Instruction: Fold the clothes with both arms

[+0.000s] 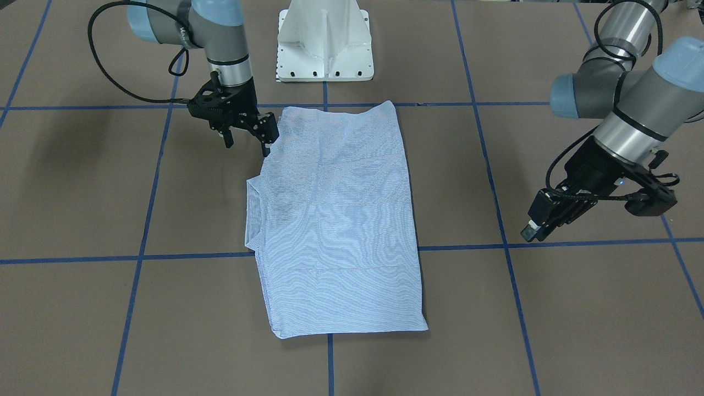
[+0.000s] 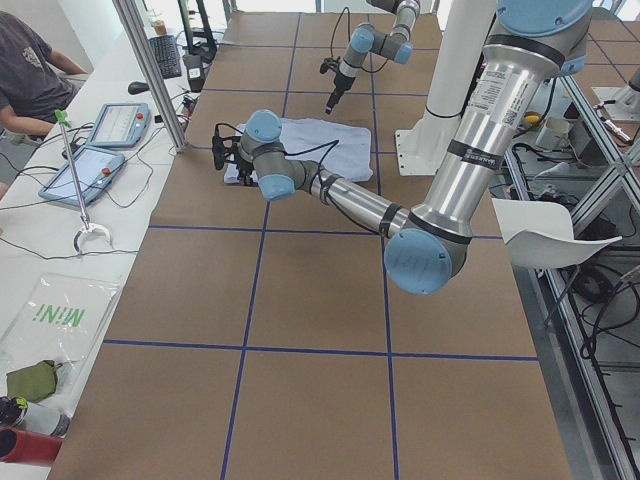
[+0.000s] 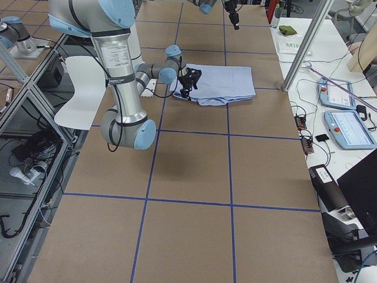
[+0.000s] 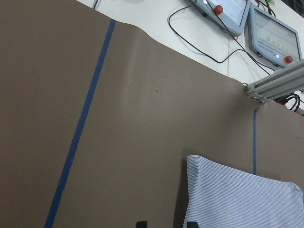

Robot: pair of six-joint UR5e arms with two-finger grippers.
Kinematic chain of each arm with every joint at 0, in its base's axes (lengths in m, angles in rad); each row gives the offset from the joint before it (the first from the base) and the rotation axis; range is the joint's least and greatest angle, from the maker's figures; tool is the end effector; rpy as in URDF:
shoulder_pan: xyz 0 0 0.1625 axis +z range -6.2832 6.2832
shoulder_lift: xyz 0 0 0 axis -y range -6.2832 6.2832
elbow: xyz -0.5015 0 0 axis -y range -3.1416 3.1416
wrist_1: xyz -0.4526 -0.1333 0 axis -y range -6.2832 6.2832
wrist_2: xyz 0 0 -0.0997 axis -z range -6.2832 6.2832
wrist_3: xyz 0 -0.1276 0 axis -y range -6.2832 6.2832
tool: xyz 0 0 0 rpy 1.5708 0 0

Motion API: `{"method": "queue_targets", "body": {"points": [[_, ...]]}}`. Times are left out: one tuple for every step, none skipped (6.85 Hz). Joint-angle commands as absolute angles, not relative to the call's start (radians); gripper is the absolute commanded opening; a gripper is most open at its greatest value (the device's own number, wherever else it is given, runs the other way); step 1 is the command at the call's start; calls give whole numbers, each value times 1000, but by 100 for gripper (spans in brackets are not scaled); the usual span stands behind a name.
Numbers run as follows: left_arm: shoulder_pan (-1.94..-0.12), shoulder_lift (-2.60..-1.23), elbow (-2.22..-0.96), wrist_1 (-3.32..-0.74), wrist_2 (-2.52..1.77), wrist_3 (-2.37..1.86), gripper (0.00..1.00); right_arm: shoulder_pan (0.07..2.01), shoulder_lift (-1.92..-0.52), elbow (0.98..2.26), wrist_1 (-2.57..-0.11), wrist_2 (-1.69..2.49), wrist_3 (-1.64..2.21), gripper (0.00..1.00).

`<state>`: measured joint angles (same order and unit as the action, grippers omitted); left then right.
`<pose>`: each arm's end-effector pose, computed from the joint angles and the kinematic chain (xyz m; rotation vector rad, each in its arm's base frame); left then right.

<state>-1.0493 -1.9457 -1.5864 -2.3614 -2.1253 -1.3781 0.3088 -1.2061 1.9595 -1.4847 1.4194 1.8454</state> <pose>0.3115 -0.6749 0.4059 0.2728 1.2225 -0.4159 -0.5914 -0.3488 0.3314 0.1593 -0.8493 0.6109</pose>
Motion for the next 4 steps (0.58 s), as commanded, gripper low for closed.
{"method": "queue_targets", "body": {"points": [[-1049, -1945, -1588, -2359, -2123, -1379, 40, 203, -1201, 2003, -1485, 1348, 2182, 99], [-1049, -1945, -1589, -2359, -2123, -1379, 40, 171, -1195, 2005, -1485, 1338, 2307, 99], [-1049, -1944, -1589, -2359, -2122, -1379, 40, 110, -1204, 2002, -1485, 1271, 2427, 99], [-1049, -1937, -1589, -2359, -2117, -1379, 40, 89, -1203, 1991, -1485, 1255, 2451, 98]]}}
